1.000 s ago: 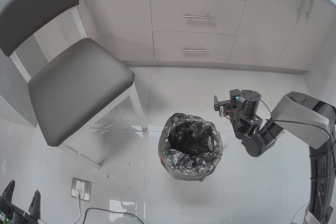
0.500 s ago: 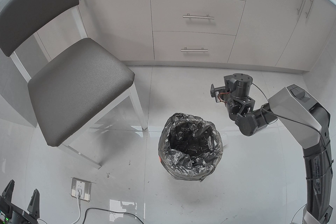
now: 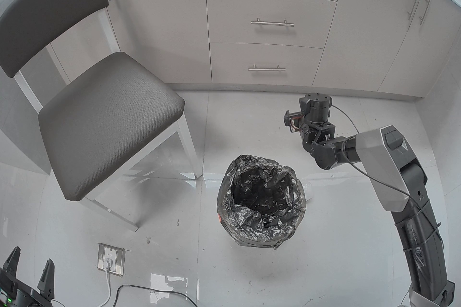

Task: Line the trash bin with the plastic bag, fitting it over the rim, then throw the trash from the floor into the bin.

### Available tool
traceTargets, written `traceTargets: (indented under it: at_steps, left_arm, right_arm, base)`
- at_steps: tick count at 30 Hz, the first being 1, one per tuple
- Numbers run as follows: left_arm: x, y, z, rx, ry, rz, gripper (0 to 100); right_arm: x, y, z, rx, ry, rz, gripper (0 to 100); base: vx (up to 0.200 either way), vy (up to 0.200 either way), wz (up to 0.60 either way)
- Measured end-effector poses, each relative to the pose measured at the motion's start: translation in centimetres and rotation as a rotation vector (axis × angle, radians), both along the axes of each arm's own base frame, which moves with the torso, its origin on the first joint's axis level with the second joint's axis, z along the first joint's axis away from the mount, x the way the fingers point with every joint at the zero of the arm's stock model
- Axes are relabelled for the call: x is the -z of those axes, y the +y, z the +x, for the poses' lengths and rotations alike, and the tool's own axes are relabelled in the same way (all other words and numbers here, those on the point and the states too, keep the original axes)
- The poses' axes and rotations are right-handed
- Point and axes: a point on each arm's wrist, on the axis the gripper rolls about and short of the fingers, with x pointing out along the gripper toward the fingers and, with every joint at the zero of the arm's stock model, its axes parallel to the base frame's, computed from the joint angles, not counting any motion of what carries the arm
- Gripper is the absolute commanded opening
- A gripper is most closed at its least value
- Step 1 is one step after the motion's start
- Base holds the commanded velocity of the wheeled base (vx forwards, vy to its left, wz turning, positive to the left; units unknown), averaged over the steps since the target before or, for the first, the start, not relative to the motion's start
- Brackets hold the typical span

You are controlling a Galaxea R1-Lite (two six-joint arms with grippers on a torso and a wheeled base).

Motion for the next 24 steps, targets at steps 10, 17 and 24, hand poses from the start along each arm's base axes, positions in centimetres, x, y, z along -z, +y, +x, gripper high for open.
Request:
traceTargets:
  at_steps: [10, 17, 24]
  left_arm:
    - [0.0, 0.0, 0.0, 0.000, 0.000, -0.007, 100]
    - [0.0, 0.0, 0.0, -0.001, 0.001, -0.010, 100]
    - [0.0, 0.0, 0.0, -0.001, 0.000, -0.012, 100]
  right_arm:
    - [8.8, -1.7, 0.9, 0.054, 0.239, -0.087, 100]
    - [14.3, -3.1, 0.5, 0.089, 0.391, -0.139, 100]
    - [18.8, -4.5, -0.3, 0.115, 0.532, -0.184, 100]
  base:
    - [0.000, 0.000, 0.00]
    - [0.000, 0.000, 0.00]
    - [0.000, 0.000, 0.00]
